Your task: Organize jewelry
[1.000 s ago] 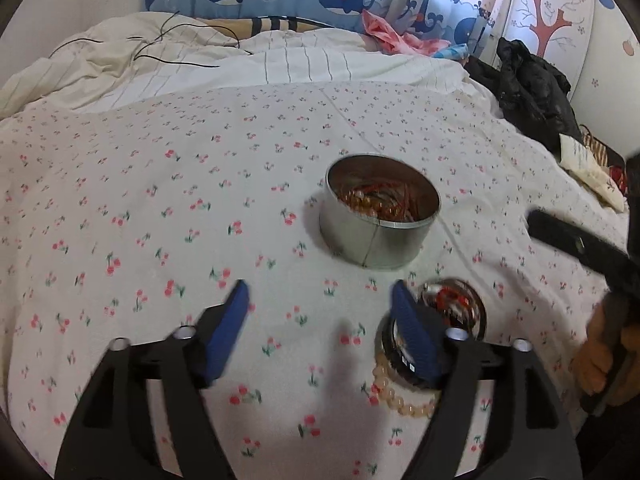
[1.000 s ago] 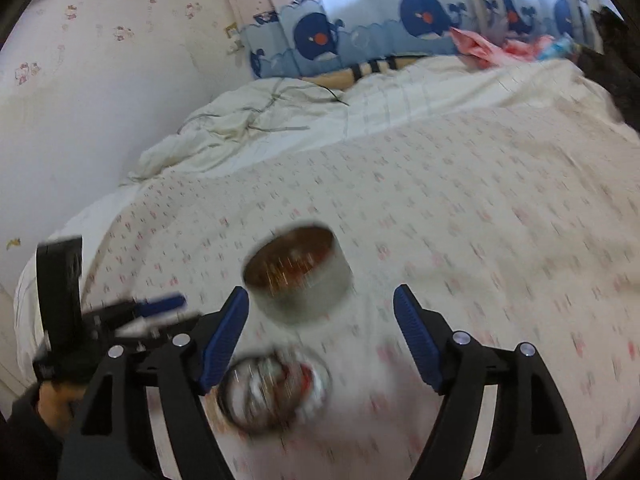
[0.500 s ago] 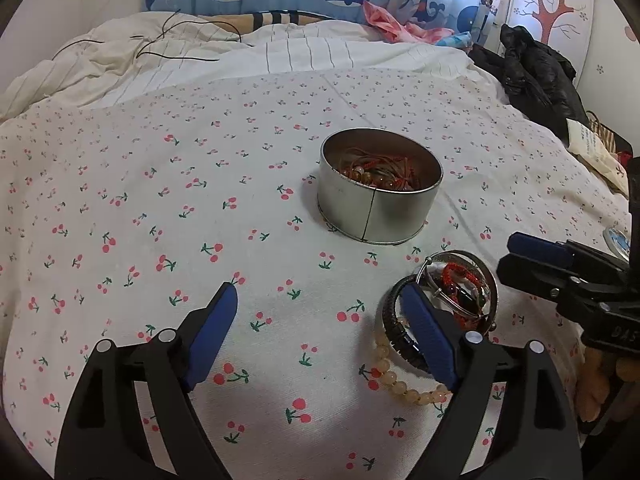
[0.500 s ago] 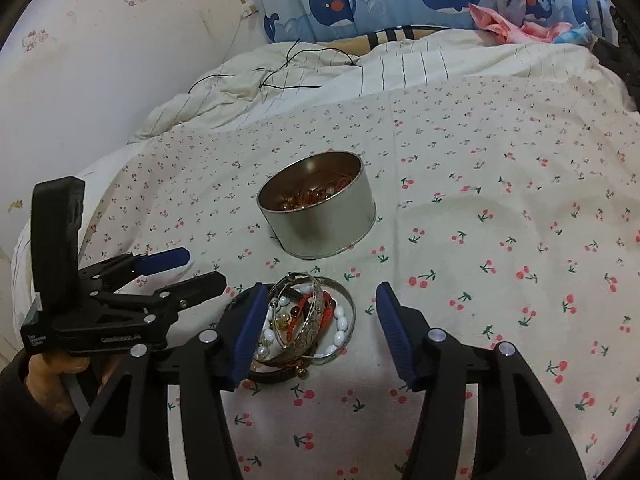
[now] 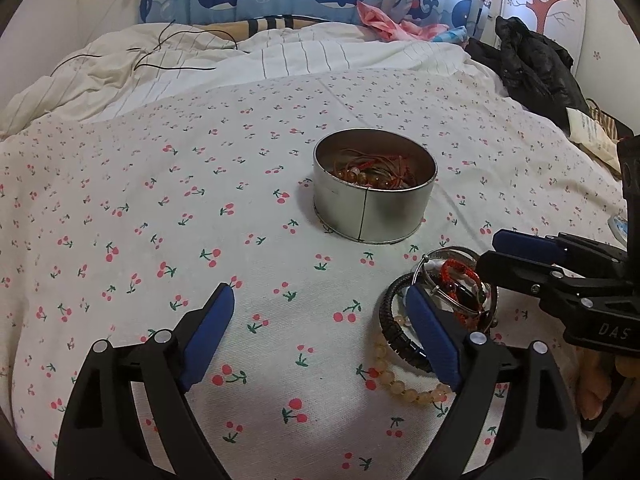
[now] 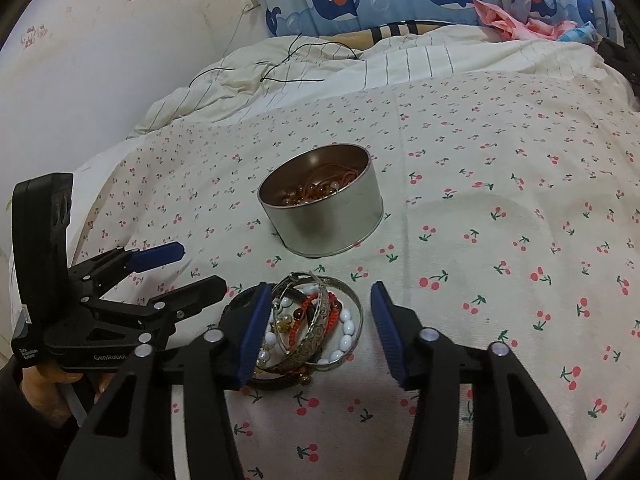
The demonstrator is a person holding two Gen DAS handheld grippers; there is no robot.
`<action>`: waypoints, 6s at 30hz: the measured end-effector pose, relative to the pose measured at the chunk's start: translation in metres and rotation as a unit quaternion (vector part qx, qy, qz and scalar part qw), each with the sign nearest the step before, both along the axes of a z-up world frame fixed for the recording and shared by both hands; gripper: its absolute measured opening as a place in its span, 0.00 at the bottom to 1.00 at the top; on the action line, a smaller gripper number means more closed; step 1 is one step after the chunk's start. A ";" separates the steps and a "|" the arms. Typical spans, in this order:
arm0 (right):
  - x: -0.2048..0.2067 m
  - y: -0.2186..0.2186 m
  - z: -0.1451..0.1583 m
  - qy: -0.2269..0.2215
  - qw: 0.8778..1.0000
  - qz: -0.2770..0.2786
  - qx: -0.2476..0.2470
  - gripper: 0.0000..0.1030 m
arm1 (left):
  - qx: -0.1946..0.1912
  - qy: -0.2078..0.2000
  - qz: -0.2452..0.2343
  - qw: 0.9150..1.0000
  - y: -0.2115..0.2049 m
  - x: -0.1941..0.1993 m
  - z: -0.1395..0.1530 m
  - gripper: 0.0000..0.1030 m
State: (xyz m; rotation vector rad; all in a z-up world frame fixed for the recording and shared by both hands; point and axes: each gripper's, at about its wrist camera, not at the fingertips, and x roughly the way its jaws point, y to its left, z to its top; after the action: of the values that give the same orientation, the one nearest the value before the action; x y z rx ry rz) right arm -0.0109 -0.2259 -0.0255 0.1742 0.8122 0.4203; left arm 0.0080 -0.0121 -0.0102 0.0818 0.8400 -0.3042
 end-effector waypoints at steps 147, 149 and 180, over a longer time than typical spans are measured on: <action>0.086 0.020 0.039 -0.013 0.996 -0.074 -0.046 0.38 | -0.100 0.080 0.011 0.992 0.039 0.043 0.007 0.57; 0.066 0.003 0.051 -0.030 0.996 -0.074 -0.043 0.38 | -0.094 0.092 -0.007 0.991 0.033 0.040 0.004 0.57; 0.007 -0.045 0.003 0.025 0.996 -0.082 0.026 0.46 | -0.089 0.076 -0.093 0.989 -0.020 0.015 -0.013 0.09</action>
State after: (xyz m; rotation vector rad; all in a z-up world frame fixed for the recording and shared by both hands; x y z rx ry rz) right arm -0.0037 -0.2714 -0.0226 0.2992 0.8294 0.2844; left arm 0.0231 -0.0322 -0.0236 -0.0299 0.9557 -0.5656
